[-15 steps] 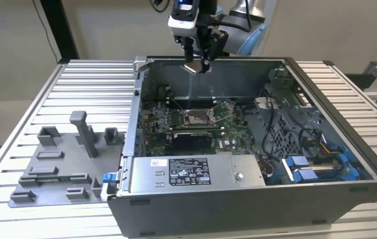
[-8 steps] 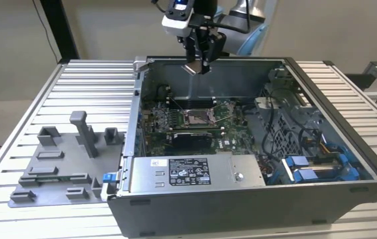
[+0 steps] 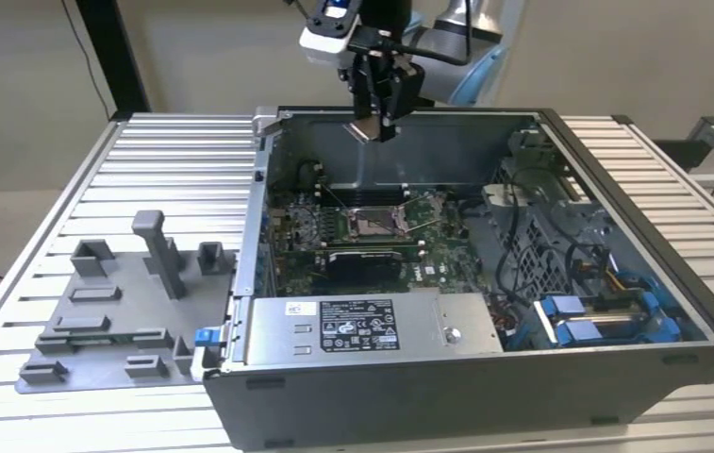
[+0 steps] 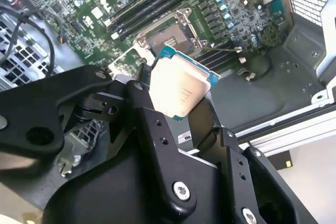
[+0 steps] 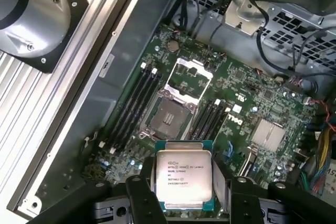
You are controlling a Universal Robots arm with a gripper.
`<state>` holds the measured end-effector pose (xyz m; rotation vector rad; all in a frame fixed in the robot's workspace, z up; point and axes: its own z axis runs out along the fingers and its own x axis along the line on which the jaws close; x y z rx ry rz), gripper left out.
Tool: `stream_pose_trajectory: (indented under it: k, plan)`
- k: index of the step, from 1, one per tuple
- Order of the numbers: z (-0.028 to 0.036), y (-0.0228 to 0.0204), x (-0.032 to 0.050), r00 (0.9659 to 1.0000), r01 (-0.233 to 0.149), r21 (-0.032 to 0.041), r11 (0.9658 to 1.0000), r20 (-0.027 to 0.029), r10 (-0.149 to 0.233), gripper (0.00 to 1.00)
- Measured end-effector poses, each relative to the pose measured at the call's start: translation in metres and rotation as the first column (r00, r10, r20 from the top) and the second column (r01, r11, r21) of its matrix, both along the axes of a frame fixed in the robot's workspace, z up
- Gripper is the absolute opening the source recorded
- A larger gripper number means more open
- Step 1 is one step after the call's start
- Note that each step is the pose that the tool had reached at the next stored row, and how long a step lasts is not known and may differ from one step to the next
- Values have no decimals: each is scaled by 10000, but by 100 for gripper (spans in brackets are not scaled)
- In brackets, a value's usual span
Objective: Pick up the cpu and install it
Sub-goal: 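Pick up the cpu and move it towards the insertion slot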
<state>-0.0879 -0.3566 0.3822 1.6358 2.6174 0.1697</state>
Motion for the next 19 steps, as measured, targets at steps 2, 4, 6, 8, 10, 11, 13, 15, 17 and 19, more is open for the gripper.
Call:
stream_pose_trajectory:
  k: [2,4,6,8,10,11,13,15,17,19]
  plan:
    - [-1,0,-1,9998,163,2,9999,-83,-163,0]
    - [0,0,0,9995,288,-1,9996,-136,-288,0]
    - [0,0,0,9994,323,-2,9995,-146,-323,0]
    - [0,0,0,9994,323,-1,9995,-146,-323,0]
    - [0,0,0,9994,324,-1,9995,-146,-324,0]
    - [0,0,0,9994,324,-1,9995,-146,-324,0]
    - [-1,0,0,9991,383,0,9993,-154,-383,0]
    - [-1,0,0,9984,539,-2,9985,-196,-539,0]
    - [-1,0,0,9968,764,-6,9971,-239,-764,0]
    - [-2,0,0,9944,1020,-8,9948,-272,-1020,0]
